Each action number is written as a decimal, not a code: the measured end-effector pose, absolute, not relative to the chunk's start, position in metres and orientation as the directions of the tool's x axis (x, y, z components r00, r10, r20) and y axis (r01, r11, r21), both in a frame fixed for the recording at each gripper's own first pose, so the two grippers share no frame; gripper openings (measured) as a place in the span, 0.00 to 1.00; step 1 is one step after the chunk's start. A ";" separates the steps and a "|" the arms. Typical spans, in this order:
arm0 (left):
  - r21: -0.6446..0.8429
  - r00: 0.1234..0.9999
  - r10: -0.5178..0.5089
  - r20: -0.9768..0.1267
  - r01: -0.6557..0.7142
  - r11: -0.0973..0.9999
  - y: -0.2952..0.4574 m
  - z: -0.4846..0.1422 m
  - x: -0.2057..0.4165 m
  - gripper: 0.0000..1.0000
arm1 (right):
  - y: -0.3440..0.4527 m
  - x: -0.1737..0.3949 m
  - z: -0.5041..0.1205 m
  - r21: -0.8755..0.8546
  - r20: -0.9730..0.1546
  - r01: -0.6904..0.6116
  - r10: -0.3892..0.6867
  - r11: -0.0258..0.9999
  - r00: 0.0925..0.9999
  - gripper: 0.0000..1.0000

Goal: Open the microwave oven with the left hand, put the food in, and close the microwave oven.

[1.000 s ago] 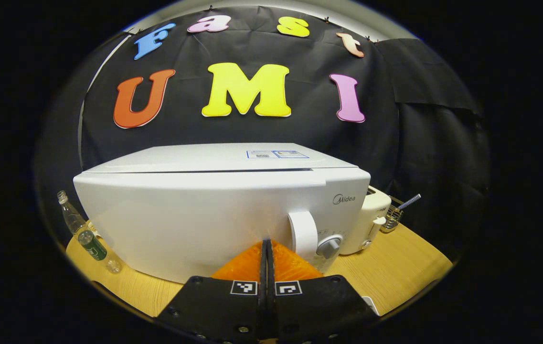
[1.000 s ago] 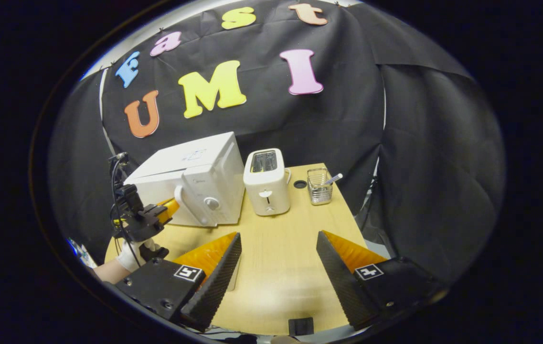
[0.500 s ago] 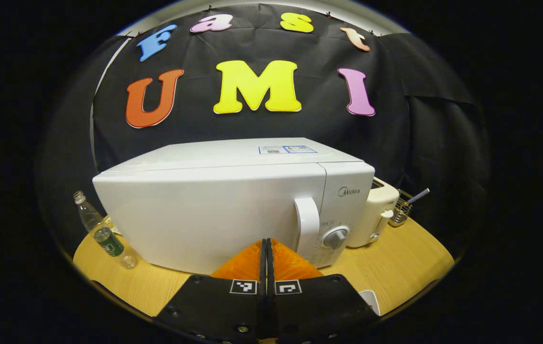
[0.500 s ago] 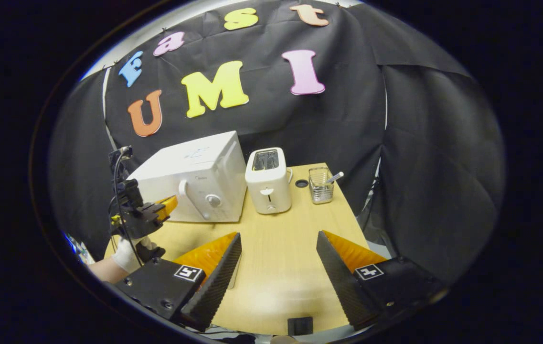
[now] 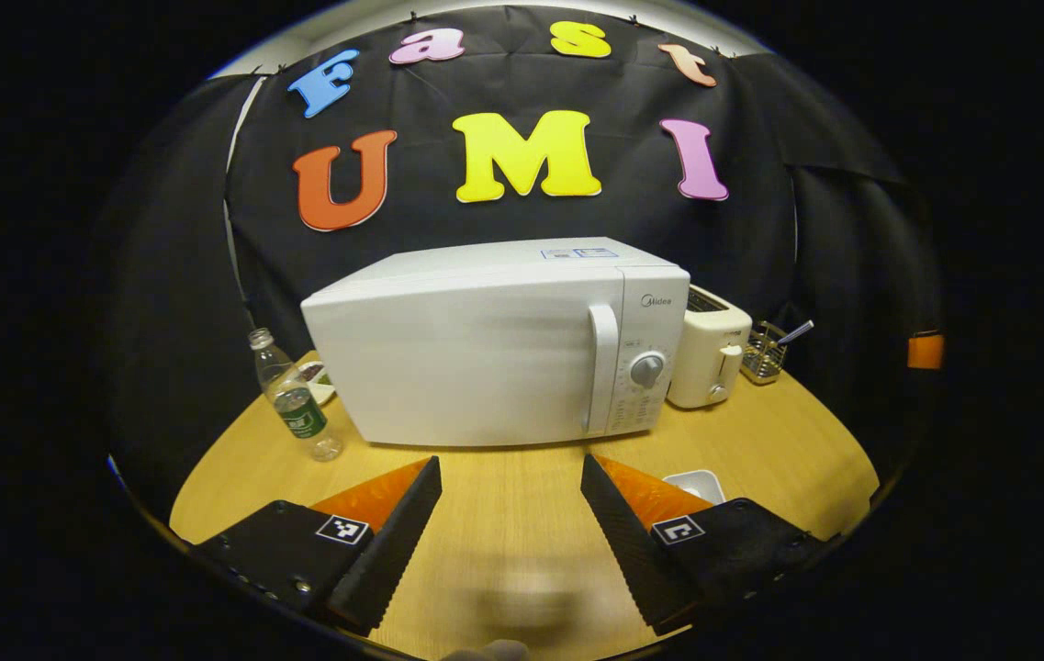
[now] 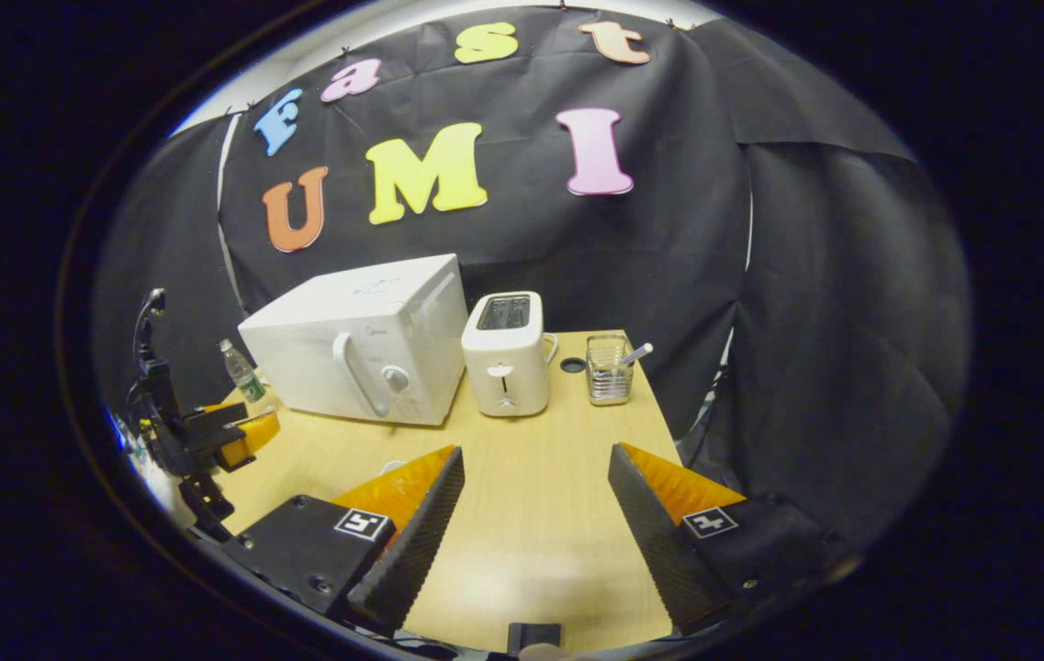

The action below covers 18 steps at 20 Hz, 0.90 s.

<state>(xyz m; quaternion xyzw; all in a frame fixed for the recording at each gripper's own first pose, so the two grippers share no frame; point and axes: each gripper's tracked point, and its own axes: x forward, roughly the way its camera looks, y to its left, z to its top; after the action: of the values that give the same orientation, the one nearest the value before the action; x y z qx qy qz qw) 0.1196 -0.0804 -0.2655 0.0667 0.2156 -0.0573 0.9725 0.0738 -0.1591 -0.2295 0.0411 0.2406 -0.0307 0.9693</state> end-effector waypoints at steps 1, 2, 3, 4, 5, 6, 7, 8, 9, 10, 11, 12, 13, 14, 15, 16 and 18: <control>0.096 0.900 -0.086 -0.427 0.140 0.986 -0.084 -0.260 0.112 0.96 | -0.163 0.072 -0.230 0.069 -0.464 0.091 -0.049 0.993 0.885 1.00; 0.087 0.901 -0.089 -0.425 0.139 0.987 -0.087 -0.253 0.102 0.96 | -0.164 0.069 -0.229 0.076 -0.461 0.104 -0.058 0.992 0.885 1.00; 0.077 0.903 -0.098 -0.418 0.142 0.987 -0.091 -0.243 0.096 0.96 | -0.162 0.065 -0.226 0.083 -0.456 0.113 -0.064 0.990 0.888 1.00; 0.069 0.909 -0.110 -0.403 0.149 0.986 -0.094 -0.231 0.090 0.96 | -0.159 0.060 -0.220 0.082 -0.444 0.122 -0.074 0.989 0.893 1.00; 0.061 0.917 -0.124 -0.380 0.159 0.985 -0.097 -0.215 0.085 0.97 | -0.156 0.057 -0.212 0.078 -0.429 0.129 -0.084 0.989 0.900 1.00; 0.055 0.924 -0.142 -0.356 0.172 0.984 -0.099 -0.199 0.079 0.97 | -0.152 0.052 -0.204 0.071 -0.414 0.136 -0.094 0.988 0.905 1.00; 0.053 0.931 -0.153 -0.331 0.181 0.982 -0.099 -0.182 0.074 0.97 | -0.144 0.045 -0.192 0.070 -0.396 0.136 -0.098 0.988 0.913 1.00; 0.058 0.939 -0.161 -0.302 0.187 0.981 -0.098 -0.163 0.066 0.96 | -0.135 0.040 -0.176 0.072 -0.371 0.132 -0.096 0.989 0.923 1.00; 0.069 0.948 -0.161 -0.274 0.187 0.980 -0.095 -0.146 0.059 0.97 | -0.127 0.035 -0.162 0.064 -0.350 0.129 -0.099 0.989 0.931 0.91; 0.075 0.956 -0.167 -0.243 0.190 0.979 -0.090 -0.129 0.052 0.96 | -0.120 0.030 -0.148 0.060 -0.326 0.127 -0.101 0.990 0.940 1.00; 0.083 0.961 -0.166 -0.221 0.188 0.979 -0.084 -0.114 0.044 0.96 | -0.113 0.025 -0.130 0.057 -0.296 0.124 -0.102 0.991 0.950 1.00; 0.093 0.965 -0.159 -0.208 0.181 0.979 -0.075 -0.102 0.037 0.96 | -0.105 0.019 -0.110 0.061 -0.265 0.120 -0.100 0.991 0.959 1.00; 0.096 0.968 -0.156 -0.197 0.177 0.979 -0.067 -0.092 0.029 0.96 | -0.100 0.013 -0.096 0.064 -0.239 0.122 -0.103 0.990 0.966 1.00; 0.091 0.970 -0.157 -0.184 0.175 0.980 -0.061 -0.082 0.021 0.96 | -0.095 0.006 -0.082 0.067 -0.212 0.124 -0.108 0.990 0.971 1.00; 0.087 0.974 -0.157 -0.166 0.173 0.981 -0.053 -0.071 0.013 0.96 | -0.090 0.000 -0.068 0.065 -0.183 0.127 -0.114 0.990 0.976 1.00; 0.091 0.979 -0.151 -0.140 0.165 0.982 -0.043 -0.056 0.008 0.96 | -0.085 -0.006 -0.055 0.059 -0.159 0.130 -0.120 0.990 0.980 1.00; 0.105 0.987 -0.134 -0.093 0.144 0.984 -0.024 -0.036 -0.001 0.96 | -0.072 -0.018 -0.033 0.046 -0.115 0.127 -0.121 0.991 0.986 1.00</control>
<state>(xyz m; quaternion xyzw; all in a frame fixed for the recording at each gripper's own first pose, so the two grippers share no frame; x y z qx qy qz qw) -0.0006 -0.0239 -0.0362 0.0559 0.0429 -0.0697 0.9951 -0.0180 -0.0720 -0.0330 0.0268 0.0561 -0.0620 0.9961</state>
